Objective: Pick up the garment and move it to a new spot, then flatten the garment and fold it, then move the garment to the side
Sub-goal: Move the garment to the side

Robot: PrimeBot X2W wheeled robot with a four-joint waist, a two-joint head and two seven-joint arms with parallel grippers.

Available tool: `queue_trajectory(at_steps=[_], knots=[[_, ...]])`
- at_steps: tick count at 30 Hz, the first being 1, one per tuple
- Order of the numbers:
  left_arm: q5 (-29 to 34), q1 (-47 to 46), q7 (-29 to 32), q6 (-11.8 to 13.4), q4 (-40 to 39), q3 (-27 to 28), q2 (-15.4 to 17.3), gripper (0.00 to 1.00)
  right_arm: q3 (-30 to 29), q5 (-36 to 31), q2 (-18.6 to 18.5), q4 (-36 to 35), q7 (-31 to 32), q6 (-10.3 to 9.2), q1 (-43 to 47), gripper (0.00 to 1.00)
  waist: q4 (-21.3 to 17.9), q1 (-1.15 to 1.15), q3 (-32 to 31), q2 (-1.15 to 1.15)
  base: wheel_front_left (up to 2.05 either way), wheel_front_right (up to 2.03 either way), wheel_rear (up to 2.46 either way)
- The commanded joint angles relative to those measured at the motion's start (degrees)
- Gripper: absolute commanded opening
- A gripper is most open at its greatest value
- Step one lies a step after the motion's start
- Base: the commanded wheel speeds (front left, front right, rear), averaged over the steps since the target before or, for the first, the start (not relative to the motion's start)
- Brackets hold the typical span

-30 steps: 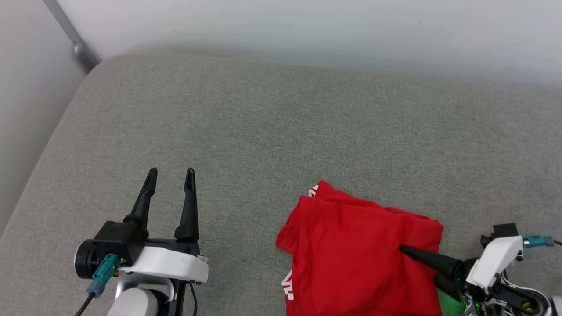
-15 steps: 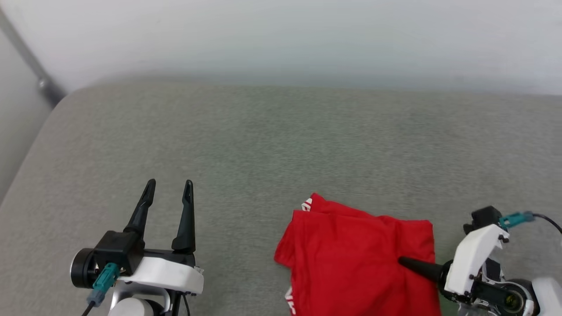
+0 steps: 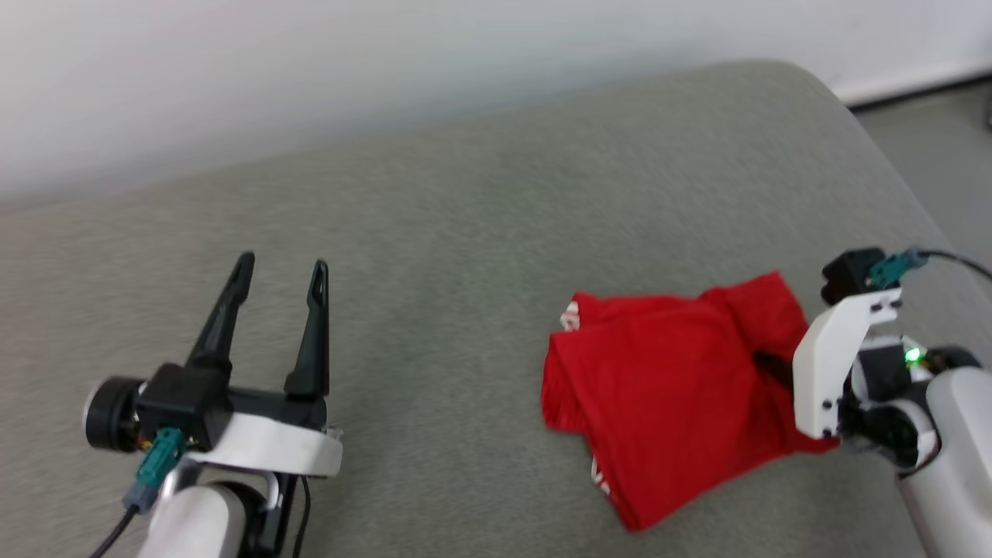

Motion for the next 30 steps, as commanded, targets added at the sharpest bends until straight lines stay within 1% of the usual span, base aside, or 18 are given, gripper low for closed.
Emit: queue_trajectory(at_steps=[1, 4, 7, 12, 19, 23, 26, 27, 28, 29, 30], knots=[[0.7, -1.5, 0.9, 0.1, -0.9, 0.0, 0.9, 1.00, 0.2, -0.6, -0.4, 1.0, -1.1, -0.03, -2.2, 0.00, -8.0, 0.00, 7.4, 0.00, 0.00, 0.00, 0.00], [1.6, -4.0, 3.3, -0.4, -2.9, -0.3, 2.5, 1.00, -0.5, -1.8, -1.1, 3.8, -4.6, -0.03, -6.2, 0.00, -10.9, 0.00, 12.3, 0.00, 0.00, 0.00, 0.00], [2.8, -7.3, 5.8, -1.5, -5.1, -0.8, 4.3, 1.00, -2.2, -3.4, -2.0, 7.0, -9.6, -0.03, -9.7, 0.00, -12.1, 0.00, 17.1, 0.00, 0.00, 0.00, 0.00], [4.4, -13.0, 9.1, -3.4, -8.1, -2.1, 6.4, 1.00, -7.0, -6.0, -3.8, 12.5, -17.5, -0.04, -15.3, 0.00, -11.4, 0.00, 23.7, 0.00, 0.00, 0.00, 0.00], [5.9, -19.1, 12.5, -5.1, -11.8, -3.9, 7.6, 1.00, -13.6, -10.3, -6.3, 18.6, -26.7, -0.04, -23.7, 0.00, -10.6, 0.00, 30.3, 0.00, 0.00, 0.00, 0.00], [6.5, -21.2, 13.8, -5.9, -12.9, -4.5, 8.1, 1.00, -17.4, -13.3, -6.4, 22.1, -30.9, -0.04, -27.2, 0.00, -10.3, 0.00, 32.8, 0.00, 0.00, 0.00, 0.00], [6.6, -22.3, 14.4, -6.5, -13.5, -5.3, 8.3, 1.00, -20.6, -15.8, -5.5, 25.2, -34.4, -0.04, -28.6, 0.00, -9.8, 0.00, 34.0, 0.00, 0.00, 0.00, 0.00], [6.7, -22.7, 14.5, -6.5, -13.6, -5.5, 8.4, 1.00, -21.3, -16.9, -5.0, 26.4, -35.7, -0.04, -28.9, 0.03, -9.6, 0.00, 34.3, 0.00, 0.00, 0.00, 0.00], [6.8, -22.8, 14.6, -6.6, -13.6, -5.6, 8.4, 1.00, -21.9, -17.9, -4.4, 27.5, -36.9, -0.04, -29.1, 0.40, -9.5, 0.00, 34.3, 0.00, 0.00, 0.00, 0.00], [6.8, -22.9, 14.7, -6.7, -13.5, -5.7, 8.4, 1.00, -22.7, -18.6, -3.8, 28.6, -38.0, -0.04, -29.2, 0.98, -9.5, 0.00, 34.3, 0.00, 0.00, 0.00, 0.00], [6.8, -23.0, 14.8, -6.7, -13.4, -5.8, 8.5, 1.00, -23.2, -19.3, -3.2, 29.8, -39.1, -0.04, -29.1, 1.00, -9.4, 0.00, 34.3, 0.00, 0.00, 0.00, 0.00]])
